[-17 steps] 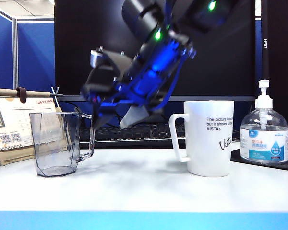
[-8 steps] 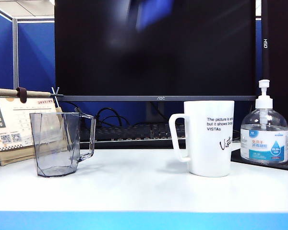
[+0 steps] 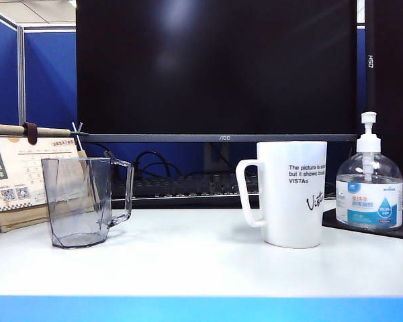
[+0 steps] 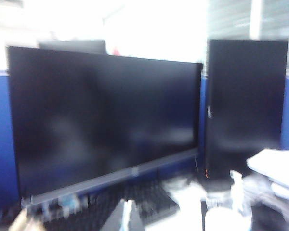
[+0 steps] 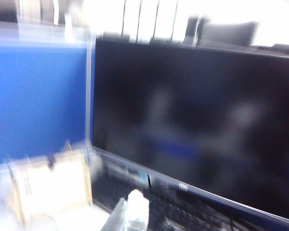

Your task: Swap the positions of the transparent plastic cup and the white ceramic cup.

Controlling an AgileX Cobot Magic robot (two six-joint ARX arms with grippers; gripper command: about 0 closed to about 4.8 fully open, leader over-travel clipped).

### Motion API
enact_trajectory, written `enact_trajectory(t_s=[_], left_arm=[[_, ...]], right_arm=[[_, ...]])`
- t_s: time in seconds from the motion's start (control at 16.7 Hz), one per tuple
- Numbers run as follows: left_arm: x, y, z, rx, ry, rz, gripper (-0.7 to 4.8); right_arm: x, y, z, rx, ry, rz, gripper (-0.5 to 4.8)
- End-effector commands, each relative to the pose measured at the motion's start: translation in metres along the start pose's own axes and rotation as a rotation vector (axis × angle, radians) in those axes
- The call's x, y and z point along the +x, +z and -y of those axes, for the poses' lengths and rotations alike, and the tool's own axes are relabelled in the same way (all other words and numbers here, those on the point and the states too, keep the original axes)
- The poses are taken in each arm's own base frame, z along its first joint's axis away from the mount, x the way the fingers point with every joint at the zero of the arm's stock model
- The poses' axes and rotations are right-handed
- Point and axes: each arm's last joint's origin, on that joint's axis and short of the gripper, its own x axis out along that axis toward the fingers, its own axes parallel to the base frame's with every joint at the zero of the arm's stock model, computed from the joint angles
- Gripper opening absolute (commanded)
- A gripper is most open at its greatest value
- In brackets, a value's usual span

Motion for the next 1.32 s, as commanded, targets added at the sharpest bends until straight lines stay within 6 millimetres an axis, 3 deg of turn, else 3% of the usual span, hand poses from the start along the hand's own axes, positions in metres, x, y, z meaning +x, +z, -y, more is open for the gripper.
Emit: enact_trajectory(t_s=[0.06, 0.18, 0.24, 0.36, 0.48, 0.84, 1.02, 1.14, 1.32], left_arm=[[-0.001, -0.006, 0.000, -0.049, -0.005, -0.074, -0.05], [0.003, -0.014, 0.000, -0.119, -0.003, -0.081, -0.05], [0.012, -0.030, 0.000, -0.160, 0.003, -0.066, -0.05], [0.028, -0.065, 0.001, -0.278, -0.015, -0.077, -0.05], [0.035, -0.098, 0.003, -0.298, -0.035, -0.096, -0.05], [0.035, -0.142, 0.004, -0.188, -0.024, -0.243, -0.05], [0.032, -0.176, 0.005, -0.197, -0.025, -0.340, -0.05], [0.031, -0.180, 0.005, -0.197, -0.018, -0.379, -0.05], [0.030, -0.181, 0.005, -0.267, -0.013, -0.390, -0.03]], right_arm=[[-0.054, -0.027, 0.015, 0.226, -0.093, 0.141, -0.06], [-0.078, -0.058, 0.021, 0.373, -0.148, 0.207, -0.06], [-0.069, -0.071, 0.018, 0.417, -0.197, 0.142, -0.06], [-0.042, -0.088, 0.007, 0.371, -0.167, 0.040, -0.06], [-0.028, -0.111, 0.000, 0.291, -0.160, -0.021, -0.06], [-0.014, -0.187, -0.011, 0.236, -0.182, -0.201, -0.05], [-0.012, -0.232, -0.017, 0.259, -0.187, -0.223, -0.05], [-0.013, -0.249, -0.019, 0.259, -0.186, -0.224, -0.05], [-0.014, -0.253, -0.016, 0.245, -0.271, -0.249, -0.05]])
